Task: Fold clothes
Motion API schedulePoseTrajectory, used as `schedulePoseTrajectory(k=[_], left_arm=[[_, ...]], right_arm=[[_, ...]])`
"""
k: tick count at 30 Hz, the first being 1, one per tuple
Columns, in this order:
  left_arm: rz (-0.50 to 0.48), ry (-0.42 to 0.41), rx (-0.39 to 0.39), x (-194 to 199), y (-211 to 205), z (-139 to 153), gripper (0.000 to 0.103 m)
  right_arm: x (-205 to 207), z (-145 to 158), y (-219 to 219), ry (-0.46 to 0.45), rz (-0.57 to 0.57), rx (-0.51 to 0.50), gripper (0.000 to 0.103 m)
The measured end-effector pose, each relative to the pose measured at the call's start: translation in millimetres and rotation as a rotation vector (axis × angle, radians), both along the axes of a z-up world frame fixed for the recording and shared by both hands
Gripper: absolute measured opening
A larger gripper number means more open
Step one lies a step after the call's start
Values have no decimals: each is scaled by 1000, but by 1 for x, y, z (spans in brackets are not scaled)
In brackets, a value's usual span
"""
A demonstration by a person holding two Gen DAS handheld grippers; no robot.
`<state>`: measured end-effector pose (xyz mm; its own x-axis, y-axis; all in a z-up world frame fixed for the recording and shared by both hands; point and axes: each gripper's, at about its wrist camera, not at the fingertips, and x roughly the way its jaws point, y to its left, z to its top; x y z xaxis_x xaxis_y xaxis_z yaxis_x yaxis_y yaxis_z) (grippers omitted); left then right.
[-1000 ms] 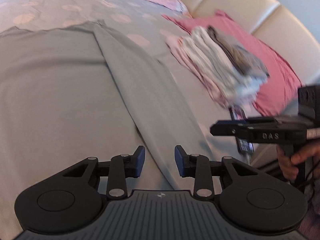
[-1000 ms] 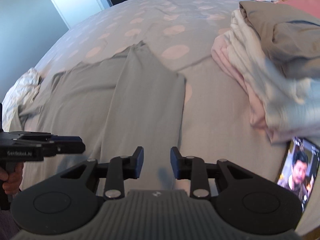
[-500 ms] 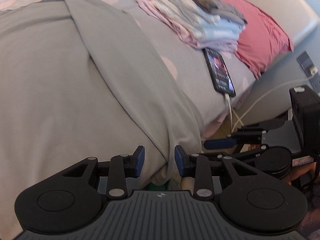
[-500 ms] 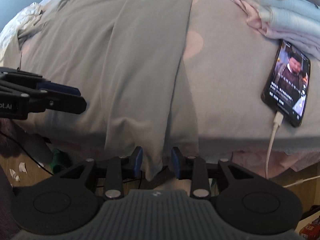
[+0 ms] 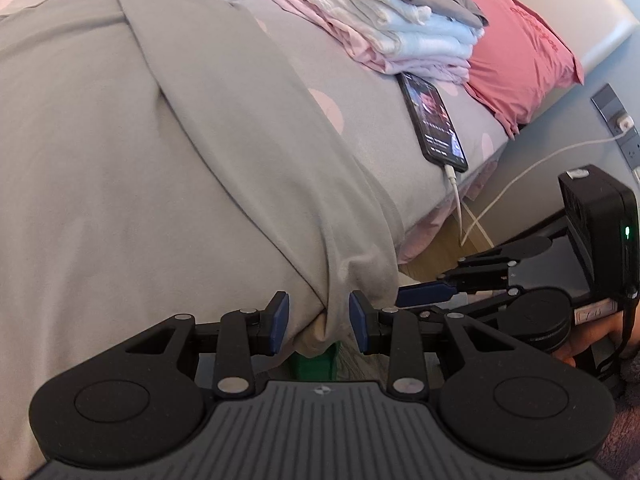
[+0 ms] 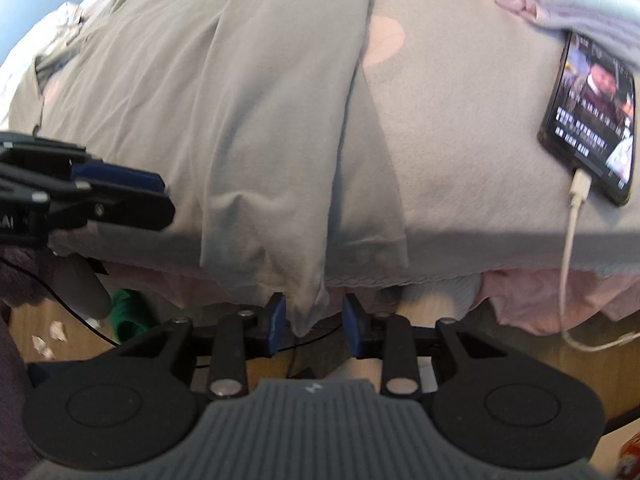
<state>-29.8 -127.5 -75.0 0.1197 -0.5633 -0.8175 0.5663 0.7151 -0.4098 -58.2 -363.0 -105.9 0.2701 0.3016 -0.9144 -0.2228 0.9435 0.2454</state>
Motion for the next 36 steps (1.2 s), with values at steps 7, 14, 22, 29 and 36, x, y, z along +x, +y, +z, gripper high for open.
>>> schedulePoseTrajectory(k=[7,14,22,29,36], left_arm=[[-23,2,14,-1,-2,-2,30],[-38,6,21,-2,-5,-6,30],[-31,-32,4,-1,-7,-3,30],[-26,-34,1,3,-7,-4,30],[-14,-32,-11,6,-4,-5,30]], right_arm=[[0,11,-7,9,-34,-16,4],[7,14,-37,57,-134,-59,4],[0,12,-22,63,-48,-186,10],[6,45,-26,-106,-93,-87,10],[26,62,-21,-182,-89,-21,12]])
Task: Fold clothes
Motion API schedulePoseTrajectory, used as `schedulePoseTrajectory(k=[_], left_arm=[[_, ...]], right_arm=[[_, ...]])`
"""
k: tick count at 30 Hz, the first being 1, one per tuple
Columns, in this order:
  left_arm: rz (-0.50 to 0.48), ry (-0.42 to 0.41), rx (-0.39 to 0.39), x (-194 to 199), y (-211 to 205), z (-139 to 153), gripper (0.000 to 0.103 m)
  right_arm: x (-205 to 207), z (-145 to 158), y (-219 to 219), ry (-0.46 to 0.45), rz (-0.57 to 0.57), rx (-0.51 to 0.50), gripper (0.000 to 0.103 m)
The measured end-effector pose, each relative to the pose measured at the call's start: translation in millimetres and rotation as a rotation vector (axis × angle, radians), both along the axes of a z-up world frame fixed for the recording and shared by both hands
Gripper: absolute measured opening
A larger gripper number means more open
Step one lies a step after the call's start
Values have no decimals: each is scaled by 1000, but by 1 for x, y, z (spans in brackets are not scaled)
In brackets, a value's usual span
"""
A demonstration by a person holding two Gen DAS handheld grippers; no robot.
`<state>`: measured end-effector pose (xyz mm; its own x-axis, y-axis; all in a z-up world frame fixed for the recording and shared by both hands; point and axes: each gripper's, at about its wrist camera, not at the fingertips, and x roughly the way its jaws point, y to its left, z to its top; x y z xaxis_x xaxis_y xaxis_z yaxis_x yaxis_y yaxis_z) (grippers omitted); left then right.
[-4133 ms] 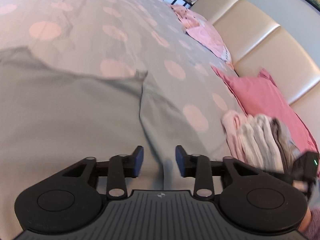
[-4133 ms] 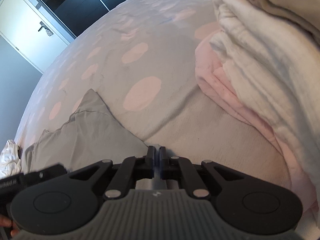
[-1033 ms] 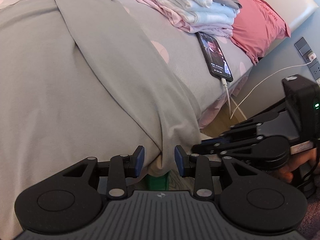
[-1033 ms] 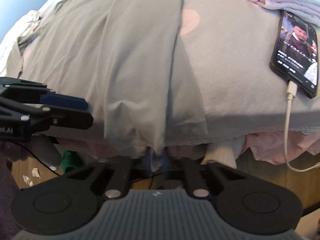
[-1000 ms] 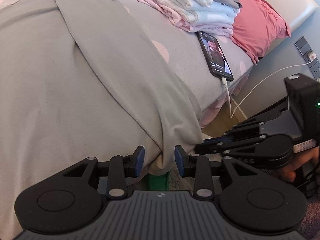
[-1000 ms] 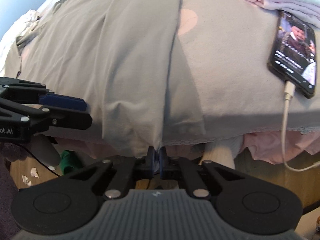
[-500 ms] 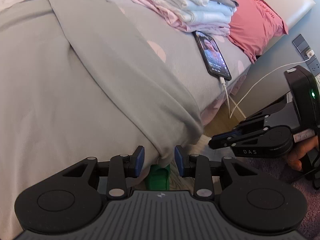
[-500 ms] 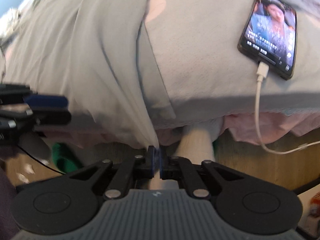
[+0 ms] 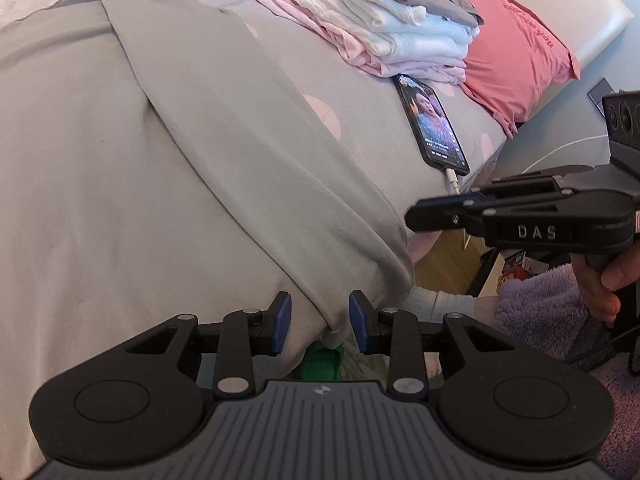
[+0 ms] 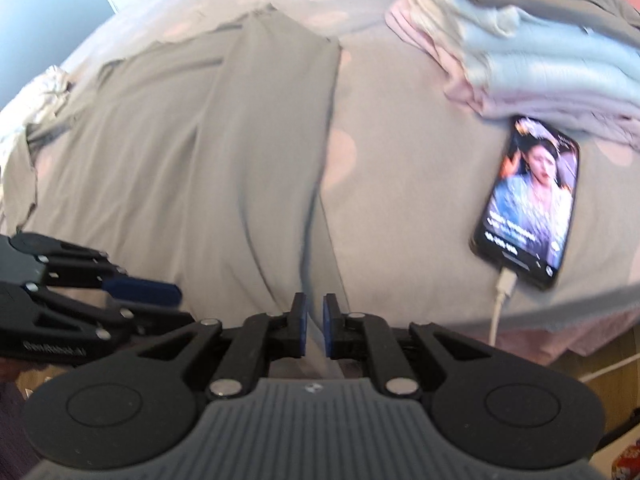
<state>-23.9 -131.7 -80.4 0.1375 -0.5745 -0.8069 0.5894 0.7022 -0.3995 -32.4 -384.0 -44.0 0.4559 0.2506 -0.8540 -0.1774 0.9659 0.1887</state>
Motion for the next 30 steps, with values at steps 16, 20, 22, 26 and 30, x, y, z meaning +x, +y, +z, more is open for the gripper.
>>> schedulePoseTrajectory(k=[16,20,22,26,30], left_arm=[[-2,4,-7,3,1,-3,30],[-3,5,-9,3,1,-3,30],[-3,6,-9,3,1,-3,30],[-2,9,-10,4,1,-2,30],[-1,7,-13,3,1,-1,30]], right_arm=[[37,-13,11,23,-42,63,14],[38,-11,15,-5,-36,2,4],[38,-7,16,-39,-61,-71,3],[43,-14,13,-4,-56,-43,4],[39,-9,6,-9,-95,-14,10]])
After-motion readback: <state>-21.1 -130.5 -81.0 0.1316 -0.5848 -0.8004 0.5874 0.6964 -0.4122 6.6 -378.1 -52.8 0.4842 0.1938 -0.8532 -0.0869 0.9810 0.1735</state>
